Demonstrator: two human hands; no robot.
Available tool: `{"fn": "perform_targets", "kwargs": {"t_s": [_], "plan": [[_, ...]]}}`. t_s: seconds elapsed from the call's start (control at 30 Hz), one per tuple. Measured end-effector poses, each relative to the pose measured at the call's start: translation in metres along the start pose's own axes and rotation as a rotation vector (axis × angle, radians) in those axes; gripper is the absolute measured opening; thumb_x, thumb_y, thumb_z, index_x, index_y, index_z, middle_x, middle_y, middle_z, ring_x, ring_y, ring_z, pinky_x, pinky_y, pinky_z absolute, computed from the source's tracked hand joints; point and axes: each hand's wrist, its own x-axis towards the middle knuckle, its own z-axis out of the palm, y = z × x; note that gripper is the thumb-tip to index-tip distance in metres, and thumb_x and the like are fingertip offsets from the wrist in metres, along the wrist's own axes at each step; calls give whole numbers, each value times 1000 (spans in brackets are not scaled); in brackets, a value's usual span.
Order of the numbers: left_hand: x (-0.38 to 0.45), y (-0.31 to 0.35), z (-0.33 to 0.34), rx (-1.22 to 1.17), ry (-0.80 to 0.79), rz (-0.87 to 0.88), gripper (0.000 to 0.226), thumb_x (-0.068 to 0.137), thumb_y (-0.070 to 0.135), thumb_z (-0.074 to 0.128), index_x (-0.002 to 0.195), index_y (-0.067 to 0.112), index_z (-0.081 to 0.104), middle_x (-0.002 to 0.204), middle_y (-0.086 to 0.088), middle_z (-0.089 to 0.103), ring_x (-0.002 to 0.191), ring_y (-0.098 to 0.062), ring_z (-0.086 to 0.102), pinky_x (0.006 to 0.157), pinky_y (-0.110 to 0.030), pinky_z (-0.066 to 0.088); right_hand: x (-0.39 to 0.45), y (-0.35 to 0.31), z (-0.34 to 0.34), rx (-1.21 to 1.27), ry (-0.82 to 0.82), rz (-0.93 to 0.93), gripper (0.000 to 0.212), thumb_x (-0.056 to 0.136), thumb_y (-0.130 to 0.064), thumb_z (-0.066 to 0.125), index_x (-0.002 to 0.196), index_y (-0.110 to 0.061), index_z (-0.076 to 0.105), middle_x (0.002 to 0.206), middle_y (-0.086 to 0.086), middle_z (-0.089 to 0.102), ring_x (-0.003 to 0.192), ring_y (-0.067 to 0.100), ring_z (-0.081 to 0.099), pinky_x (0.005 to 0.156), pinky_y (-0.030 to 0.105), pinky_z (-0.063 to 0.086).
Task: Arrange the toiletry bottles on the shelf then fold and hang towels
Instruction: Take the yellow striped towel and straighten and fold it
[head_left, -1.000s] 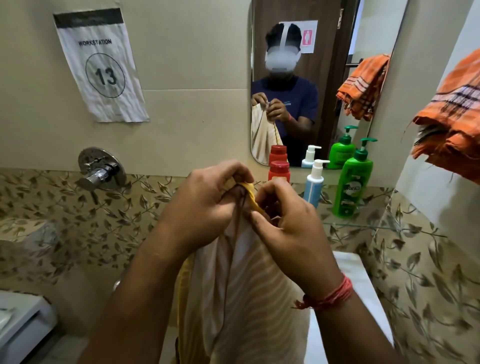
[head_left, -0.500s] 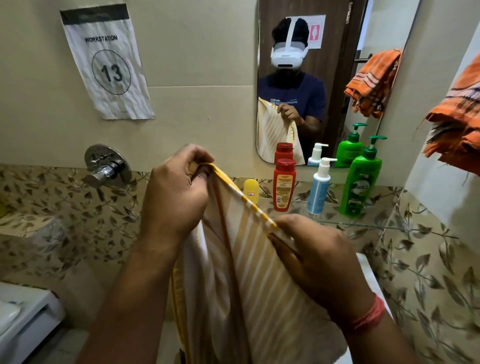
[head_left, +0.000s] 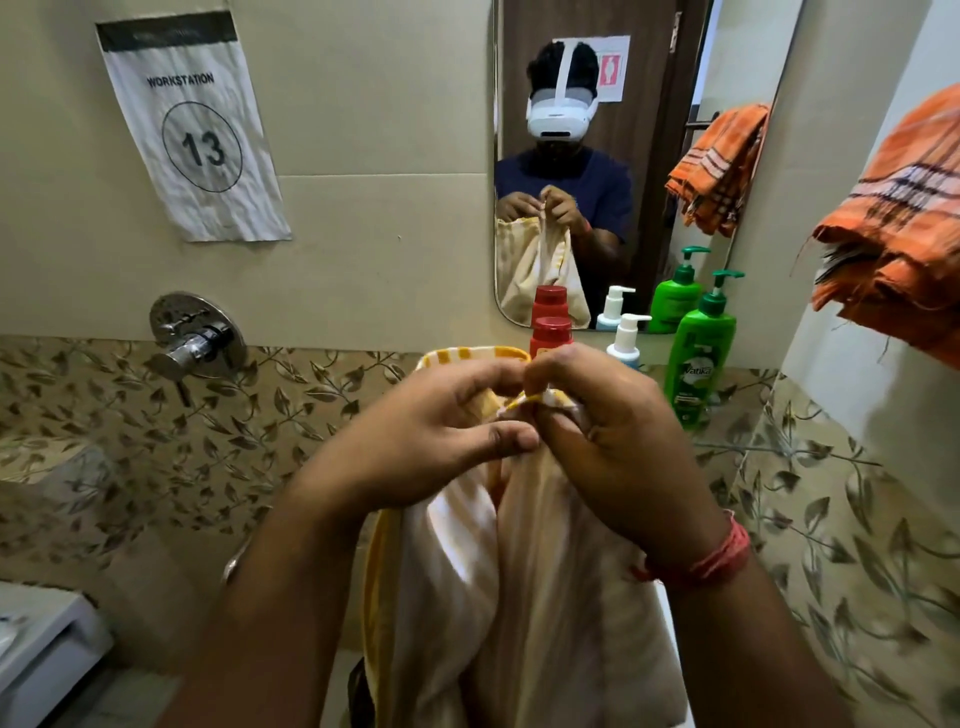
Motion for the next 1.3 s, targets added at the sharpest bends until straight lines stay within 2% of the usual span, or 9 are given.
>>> {"fn": "perform_targets", "kwargs": {"t_s": [0.07,0.17,0.33,0.43,0.7,0.8,0.97,1.13,1.3], "plan": [[1,0,7,12,30,-19,27,93,30,66,118,19,66,106,2,69,101,-15,66,87,-44,54,4,-2,-3,-25,-2,-5,18,83,-7,63,98,-16,63,92,-3,61,83,19,59,68,42,51],[1,-4,13,-24,180,5,8,96,19,67,102,23,69,91,9,69,88,-9,66,75,-26,51,0,-1,-5,-9,-11,16,15,85,-4,67,92,-15,59,86,-5,58,79,16,56,66,41,50],[0,-10,16,-38,329,28,15,90,16,66,94,30,70,93,16,72,90,-5,69,75,-14,51,-15,10,-21,272,-216,141,15,89,-23,70,89,-12,59,85,-2,59,80,22,60,71,47,51],[2,-17,14,-77,487,10,22,90,12,66,91,34,70,90,16,72,85,-2,68,73,-10,48,-30,20,-38,394,-336,221,21,90,-32,70,88,-14,60,84,-2,58,78,18,58,68,34,50],[7,-28,3,-121,908,-68,26,94,11,66,88,36,68,83,18,69,74,7,63,69,-7,46,-48,30,-66,232,-623,308,31,89,-49,68,100,-20,70,96,-2,65,94,17,63,79,41,54],[6,-30,-3,-117,974,-92,25,95,8,65,90,33,67,87,14,69,77,6,63,72,-10,48,-51,30,-73,138,-656,324,32,88,-59,59,80,-29,62,89,-11,57,89,13,57,73,24,50],[4,-33,-9,-83,1039,-126,24,95,6,64,93,30,67,86,15,68,74,7,63,71,-9,48,-52,32,-86,28,-700,404,29,87,-54,60,78,-26,63,93,-15,56,93,5,55,76,12,41],[3,-36,-10,-66,1076,-146,20,95,8,63,97,27,68,89,15,69,77,7,63,72,-8,47,-50,21,-77,-42,-414,228,28,86,-28,69,64,-16,56,103,-15,48,98,11,54,72,17,44],[1,-42,-13,-79,1079,-180,22,95,9,63,93,30,67,88,14,69,77,6,63,73,-11,50,-52,2,-67,127,-229,-10,28,77,-20,60,56,-2,51,109,-6,55,84,20,58,67,38,47]]}}
